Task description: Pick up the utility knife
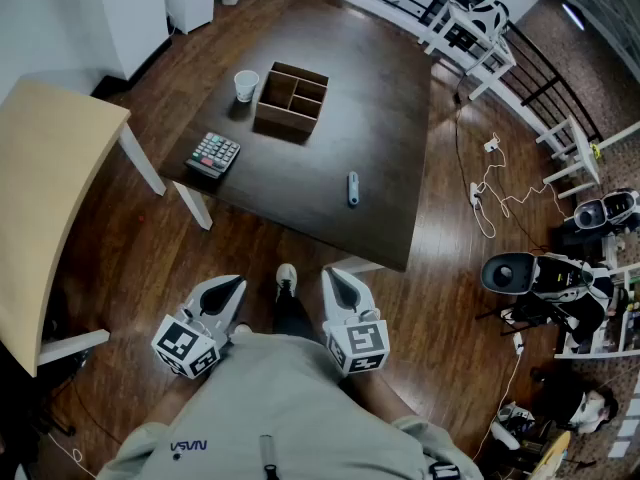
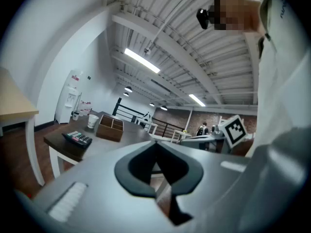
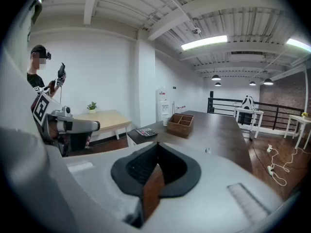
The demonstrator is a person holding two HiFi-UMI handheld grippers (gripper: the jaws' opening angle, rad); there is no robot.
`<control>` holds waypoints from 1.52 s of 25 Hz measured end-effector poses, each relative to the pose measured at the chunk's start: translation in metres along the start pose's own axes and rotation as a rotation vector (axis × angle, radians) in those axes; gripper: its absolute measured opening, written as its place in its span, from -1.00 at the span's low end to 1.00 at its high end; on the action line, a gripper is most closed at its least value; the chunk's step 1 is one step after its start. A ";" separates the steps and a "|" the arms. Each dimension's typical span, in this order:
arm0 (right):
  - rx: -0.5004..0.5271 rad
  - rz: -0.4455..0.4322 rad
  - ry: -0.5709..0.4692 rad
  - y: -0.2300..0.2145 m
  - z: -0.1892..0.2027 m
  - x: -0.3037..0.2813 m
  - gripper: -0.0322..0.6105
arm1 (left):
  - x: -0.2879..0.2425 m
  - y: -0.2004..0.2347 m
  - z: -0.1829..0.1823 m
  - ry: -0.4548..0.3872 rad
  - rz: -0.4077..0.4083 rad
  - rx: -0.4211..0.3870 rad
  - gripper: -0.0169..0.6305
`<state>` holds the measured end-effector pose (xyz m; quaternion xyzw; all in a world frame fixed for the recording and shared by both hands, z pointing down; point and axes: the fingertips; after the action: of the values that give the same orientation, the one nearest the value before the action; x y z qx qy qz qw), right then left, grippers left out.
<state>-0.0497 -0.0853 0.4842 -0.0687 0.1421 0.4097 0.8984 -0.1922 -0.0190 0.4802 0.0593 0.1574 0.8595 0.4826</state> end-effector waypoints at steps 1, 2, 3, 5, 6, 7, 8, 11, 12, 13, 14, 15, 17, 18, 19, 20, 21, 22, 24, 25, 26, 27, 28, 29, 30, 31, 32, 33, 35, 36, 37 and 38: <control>0.003 0.007 0.002 -0.013 -0.001 -0.008 -0.90 | -0.009 0.005 -0.003 -0.003 -0.011 -0.003 -1.01; 0.005 0.014 0.006 -0.025 -0.002 -0.017 -0.90 | -0.018 0.010 -0.005 -0.005 -0.020 -0.006 -1.01; 0.006 0.019 0.011 -0.037 -0.002 -0.025 -0.90 | -0.028 0.015 -0.007 -0.004 -0.025 -0.011 -1.01; 0.004 0.025 0.030 -0.060 0.000 -0.043 -0.90 | -0.051 0.024 -0.011 0.006 -0.027 -0.024 -1.01; 0.002 0.027 0.042 -0.071 0.001 -0.052 -0.90 | -0.065 0.028 -0.014 0.013 -0.026 -0.031 -1.01; 0.000 0.029 0.054 -0.083 0.003 -0.060 -0.90 | -0.079 0.031 -0.017 0.021 -0.024 -0.040 -1.01; -0.002 0.031 0.068 -0.095 0.004 -0.069 -0.90 | -0.095 0.033 -0.019 0.032 -0.017 -0.049 -1.01; -0.009 0.033 0.123 -0.126 0.016 -0.093 -0.90 | -0.139 0.039 -0.019 0.087 0.020 -0.085 -1.01; -0.015 0.037 0.147 -0.136 0.023 -0.101 -0.89 | -0.152 0.043 -0.017 0.108 0.031 -0.091 -1.00; -0.021 0.043 0.173 -0.147 0.031 -0.109 -0.87 | -0.166 0.046 -0.014 0.129 0.042 -0.094 -1.00; -0.028 0.051 0.201 -0.157 0.038 -0.118 -0.81 | -0.180 0.050 -0.011 0.151 0.054 -0.095 -1.00; -0.033 0.060 0.229 -0.168 0.046 -0.126 -0.76 | -0.194 0.053 -0.008 0.177 0.068 -0.096 -1.00; -0.040 0.072 0.286 -0.187 0.060 -0.142 -0.64 | -0.222 0.060 0.003 0.235 0.094 -0.092 -0.93; -0.046 0.072 0.315 -0.193 0.068 -0.150 -0.59 | -0.233 0.063 0.009 0.264 0.102 -0.083 -0.86; -0.054 0.069 0.343 -0.195 0.077 -0.155 -0.54 | -0.240 0.067 0.016 0.292 0.105 -0.070 -0.81; -0.064 0.064 0.373 -0.195 0.085 -0.160 -0.49 | -0.245 0.069 0.024 0.317 0.105 -0.054 -0.77; -0.076 0.056 0.405 -0.193 0.094 -0.163 -0.43 | -0.247 0.072 0.031 0.341 0.102 -0.039 -0.75; -0.091 0.047 0.441 -0.189 0.103 -0.164 -0.39 | -0.248 0.073 0.039 0.364 0.098 -0.024 -0.74; -0.124 0.036 0.506 -0.183 0.119 -0.164 -0.35 | -0.250 0.076 0.055 0.409 0.093 0.003 -0.74; -0.137 0.032 0.527 -0.182 0.124 -0.165 -0.35 | -0.252 0.078 0.061 0.426 0.091 0.015 -0.74; -0.147 0.027 0.542 -0.182 0.127 -0.167 -0.35 | -0.256 0.080 0.066 0.439 0.088 0.023 -0.74; -0.155 0.022 0.554 -0.182 0.129 -0.169 -0.34 | -0.259 0.081 0.070 0.449 0.084 0.031 -0.74; -0.161 0.015 0.563 -0.182 0.130 -0.170 -0.34 | -0.262 0.083 0.073 0.457 0.080 0.038 -0.74; -0.166 0.008 0.570 -0.181 0.131 -0.171 -0.34 | -0.264 0.084 0.074 0.464 0.076 0.046 -0.74; -0.169 0.001 0.578 -0.178 0.132 -0.172 -0.34 | -0.265 0.084 0.076 0.469 0.075 0.054 -0.74; -0.171 -0.005 0.588 -0.176 0.133 -0.172 -0.34 | -0.265 0.085 0.077 0.473 0.074 0.062 -0.74; -0.169 -0.010 0.602 -0.173 0.135 -0.173 -0.34 | -0.266 0.084 0.077 0.475 0.075 0.068 -0.74; -0.158 -0.013 0.614 -0.171 0.136 -0.173 -0.34 | -0.265 0.084 0.078 0.477 0.075 0.073 -0.74; -0.107 -0.004 0.625 -0.172 0.137 -0.173 -0.34 | -0.264 0.082 0.079 0.480 0.074 0.080 -0.74; -0.079 0.007 0.633 -0.174 0.138 -0.172 -0.37 | -0.264 0.082 0.079 0.479 0.072 0.082 -0.74; -0.057 0.017 0.645 -0.176 0.139 -0.171 -0.52 | -0.263 0.082 0.079 0.477 0.068 0.084 -0.74; -0.044 0.023 0.654 -0.177 0.140 -0.170 -0.63 | -0.262 0.083 0.077 0.473 0.063 0.087 -0.74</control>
<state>0.0061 -0.2893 0.6710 -0.2141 0.4149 0.3793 0.7988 -0.1016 -0.2646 0.5934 -0.1183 0.3008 0.8565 0.4024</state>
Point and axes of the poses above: the fingertips, and each gripper's own axes: x backward along the fingers, y to its left, z out of its underside, and after that the axes turned 4 degrees about -y, right-handed
